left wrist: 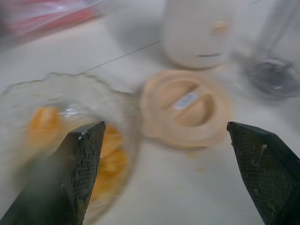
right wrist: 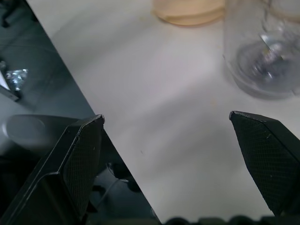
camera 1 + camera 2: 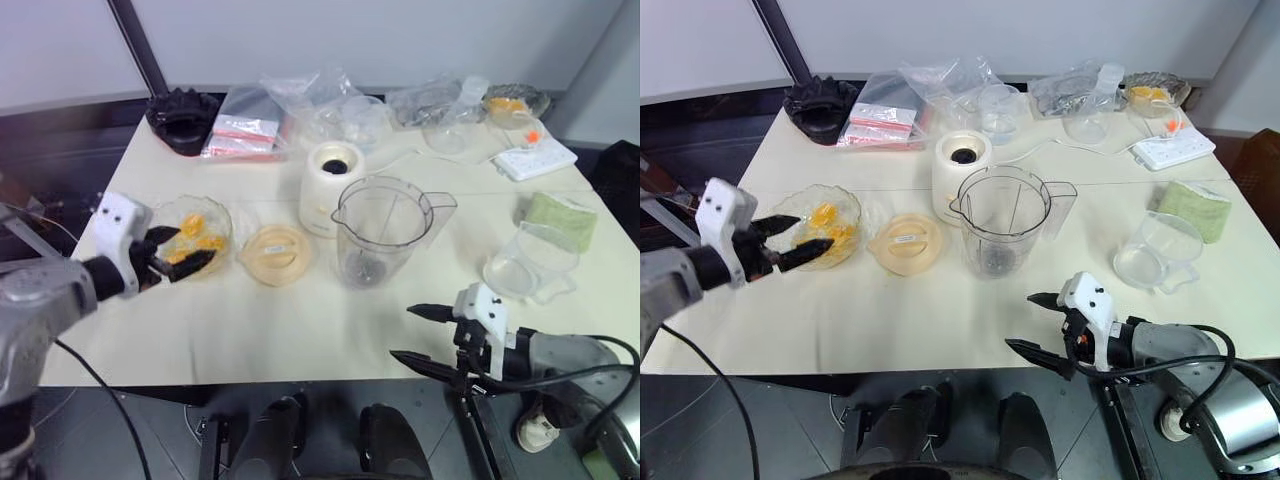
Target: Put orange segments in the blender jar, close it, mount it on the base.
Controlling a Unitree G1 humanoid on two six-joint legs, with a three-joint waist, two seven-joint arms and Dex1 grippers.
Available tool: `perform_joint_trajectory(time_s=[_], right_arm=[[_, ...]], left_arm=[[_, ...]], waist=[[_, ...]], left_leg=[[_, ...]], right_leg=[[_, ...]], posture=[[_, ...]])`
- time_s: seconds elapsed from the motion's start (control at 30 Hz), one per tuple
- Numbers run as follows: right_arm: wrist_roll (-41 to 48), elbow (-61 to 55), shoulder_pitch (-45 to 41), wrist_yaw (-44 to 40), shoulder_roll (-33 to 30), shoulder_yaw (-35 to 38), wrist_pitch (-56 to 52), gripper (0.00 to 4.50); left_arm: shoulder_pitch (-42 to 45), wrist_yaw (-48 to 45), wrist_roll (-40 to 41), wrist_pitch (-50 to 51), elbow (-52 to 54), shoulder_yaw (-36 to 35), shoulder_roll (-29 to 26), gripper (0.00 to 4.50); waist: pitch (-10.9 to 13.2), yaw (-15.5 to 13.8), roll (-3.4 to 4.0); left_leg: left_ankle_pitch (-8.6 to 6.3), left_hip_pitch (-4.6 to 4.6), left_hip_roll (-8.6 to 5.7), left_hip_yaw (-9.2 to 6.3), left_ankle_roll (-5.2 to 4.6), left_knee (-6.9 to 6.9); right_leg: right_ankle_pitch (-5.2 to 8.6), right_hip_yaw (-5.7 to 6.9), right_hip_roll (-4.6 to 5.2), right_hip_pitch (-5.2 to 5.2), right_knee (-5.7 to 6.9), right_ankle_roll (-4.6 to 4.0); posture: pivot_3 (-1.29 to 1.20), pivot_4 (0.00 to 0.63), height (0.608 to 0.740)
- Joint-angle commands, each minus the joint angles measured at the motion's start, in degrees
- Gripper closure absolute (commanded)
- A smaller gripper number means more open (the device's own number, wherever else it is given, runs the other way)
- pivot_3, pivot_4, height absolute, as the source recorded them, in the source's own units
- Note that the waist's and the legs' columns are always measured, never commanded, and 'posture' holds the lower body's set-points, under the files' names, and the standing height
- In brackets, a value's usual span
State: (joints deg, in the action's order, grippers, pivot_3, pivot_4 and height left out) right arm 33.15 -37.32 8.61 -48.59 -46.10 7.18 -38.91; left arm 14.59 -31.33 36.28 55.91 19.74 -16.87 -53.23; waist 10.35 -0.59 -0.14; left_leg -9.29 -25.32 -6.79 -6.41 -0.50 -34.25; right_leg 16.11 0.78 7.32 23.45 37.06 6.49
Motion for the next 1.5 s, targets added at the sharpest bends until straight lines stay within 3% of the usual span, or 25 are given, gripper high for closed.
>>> perform_joint_trajectory(time_s=[0.03,0.27,0.43,0.63,1.0,1.43,1.5], right_arm=[[2.3,-3.6,-1.7,1.1,0.6,-1.0,-1.2,0.0],[1.4,-3.9,-3.7,4.2,3.1,-5.1,-1.6,0.0],[9.0,-4.0,-7.0,7.6,6.6,-0.3,-4.1,0.0],[13.4,-6.9,-7.1,12.0,7.7,2.3,-5.7,0.0],[14.0,-8.4,-8.3,15.7,6.4,1.0,-6.9,0.0],[14.7,-9.2,-11.3,19.3,6.8,-0.6,-8.6,0.0],[14.8,-9.3,-11.3,19.6,6.8,-0.6,-8.6,0.0]], left_arm=[[6.5,4.8,-11.0,-0.8,-8.1,8.6,-2.8,0.17],[23.3,8.8,-24.8,-8.0,-28.9,20.9,4.8,0.17],[29.5,6.0,-31.4,-19.0,-47.0,26.4,10.7,0.17],[35.3,7.2,-36.0,-26.8,-61.5,26.3,14.8,0.17],[40.4,7.3,-42.2,-33.2,-72.8,27.2,18.3,0.17],[45.3,7.1,-41.8,-35.2,-89.2,22.1,21.4,0.17],[45.4,7.7,-42.5,-36.1,-90.2,22.1,21.4,0.71]], waist=[[0.0,-0.2,0.0],[0.1,-0.6,-0.58],[0.2,-0.1,-0.7],[0.3,-0.2,-0.95],[0.3,0.0,-1.0],[0.3,-0.1,-1.01],[0.3,-0.1,-1.01]], left_leg=[[0.0,0.0,0.0,0.01,0.0,0.0],[0.0,-0.02,-0.06,-0.02,0.01,-0.02],[0.03,-0.04,-0.07,-0.01,-0.03,-0.01],[0.07,-0.04,-0.06,-0.04,-0.1,-0.02],[0.08,-0.05,-0.18,-0.04,-0.11,-0.17],[0.06,-0.07,-0.2,-0.07,-0.13,-0.6],[0.03,-0.07,-0.19,-0.06,-0.1,-0.71]], right_leg=[[0.0,0.0,0.01,-0.01,-0.02,0.0],[-0.13,0.01,0.02,-0.04,-0.08,0.22],[-0.3,0.0,0.02,-0.01,-0.08,0.5],[-0.32,0.01,0.0,0.01,-0.04,0.53],[-0.43,0.01,0.05,-0.08,-0.02,0.72],[-0.52,0.09,-0.1,-0.26,0.06,0.88],[-0.53,0.09,-0.1,-0.3,0.05,0.9]], posture=[[0.0,0.15,0.74],[0.0,0.15,0.74],[0.0,0.15,0.74],[0.0,0.15,0.74],[0.0,0.15,0.74],[0.0,0.15,0.74],[0.0,0.15,0.74]])
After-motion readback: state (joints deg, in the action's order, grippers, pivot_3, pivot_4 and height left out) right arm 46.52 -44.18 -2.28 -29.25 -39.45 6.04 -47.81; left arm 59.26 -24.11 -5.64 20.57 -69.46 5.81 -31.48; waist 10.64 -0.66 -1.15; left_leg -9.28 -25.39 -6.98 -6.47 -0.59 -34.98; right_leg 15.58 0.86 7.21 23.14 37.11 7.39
